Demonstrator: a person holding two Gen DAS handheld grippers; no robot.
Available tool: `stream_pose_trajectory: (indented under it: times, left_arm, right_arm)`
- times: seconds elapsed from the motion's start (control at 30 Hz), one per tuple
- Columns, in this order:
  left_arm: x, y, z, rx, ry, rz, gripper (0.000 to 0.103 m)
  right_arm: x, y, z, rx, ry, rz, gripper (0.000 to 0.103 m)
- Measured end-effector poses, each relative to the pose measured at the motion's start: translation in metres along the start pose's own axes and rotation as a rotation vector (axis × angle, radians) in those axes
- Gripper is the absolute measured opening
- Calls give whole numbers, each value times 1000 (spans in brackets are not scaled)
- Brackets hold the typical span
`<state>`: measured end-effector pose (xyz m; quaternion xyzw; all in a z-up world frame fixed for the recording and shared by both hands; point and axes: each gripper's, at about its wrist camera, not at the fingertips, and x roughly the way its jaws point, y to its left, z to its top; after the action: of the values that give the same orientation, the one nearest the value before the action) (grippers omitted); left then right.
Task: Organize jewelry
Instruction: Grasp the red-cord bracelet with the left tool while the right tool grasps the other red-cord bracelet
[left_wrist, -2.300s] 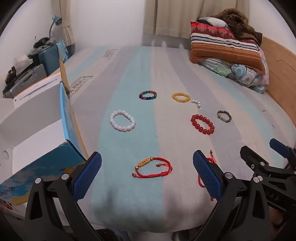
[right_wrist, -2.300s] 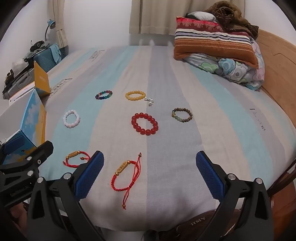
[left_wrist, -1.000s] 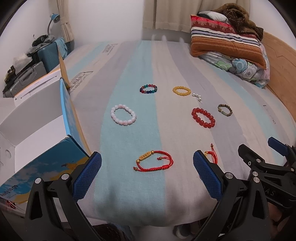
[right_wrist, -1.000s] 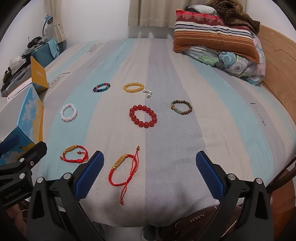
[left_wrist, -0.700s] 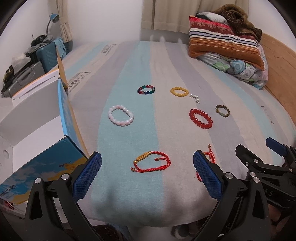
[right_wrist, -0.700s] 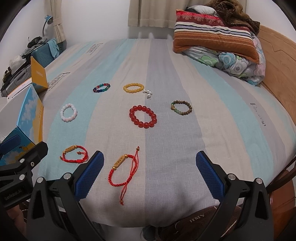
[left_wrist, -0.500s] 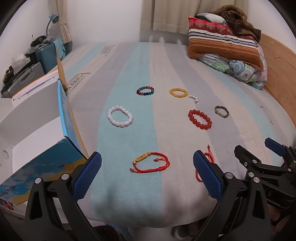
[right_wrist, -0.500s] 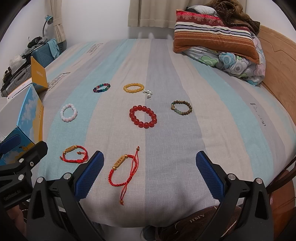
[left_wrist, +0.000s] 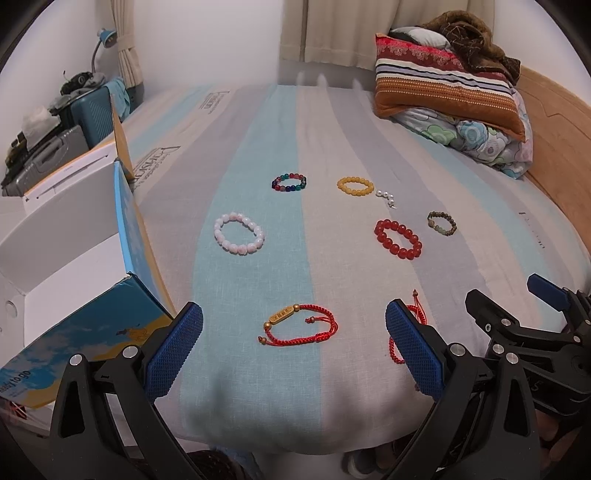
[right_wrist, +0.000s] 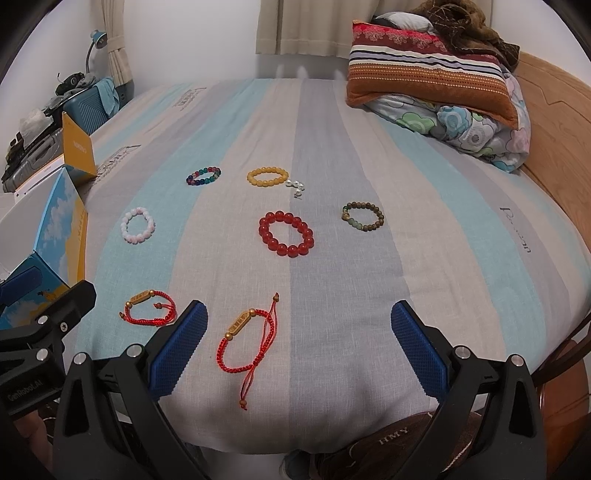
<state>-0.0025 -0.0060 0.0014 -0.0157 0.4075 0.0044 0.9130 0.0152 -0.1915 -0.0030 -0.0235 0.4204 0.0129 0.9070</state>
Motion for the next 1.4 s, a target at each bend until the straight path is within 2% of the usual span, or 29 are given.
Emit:
stream_pose_trajectory:
  times: [0.57,0.73,0.93,1.17,1.23,1.33,1.4]
  left_arm:
    - [3,-1,-1,3,3,0,97]
    - [21,5,-3,3,18,11,97]
    - [64,11,-10,9,93,19,97]
    - [111,12,-12,9,161,49,97]
    - [122,13,-14,3,181,60,97]
    - [138,15,-17,-13,223,62,97]
    - [142,16,-19,-18,225,64,98]
  right_arm:
    - [4,3,-1,-11,12,0,96]
    - [26,10,-9,-45,103,21,96]
    - [62,16,-18,-49,248,76,96]
    - [86,27,-24,-94,301,68,96]
    - [94,29,-26,-100,326,66,93]
    - [109,27,-29,-68,388,107,83]
    - [112,24,-30,-41,400,122,77]
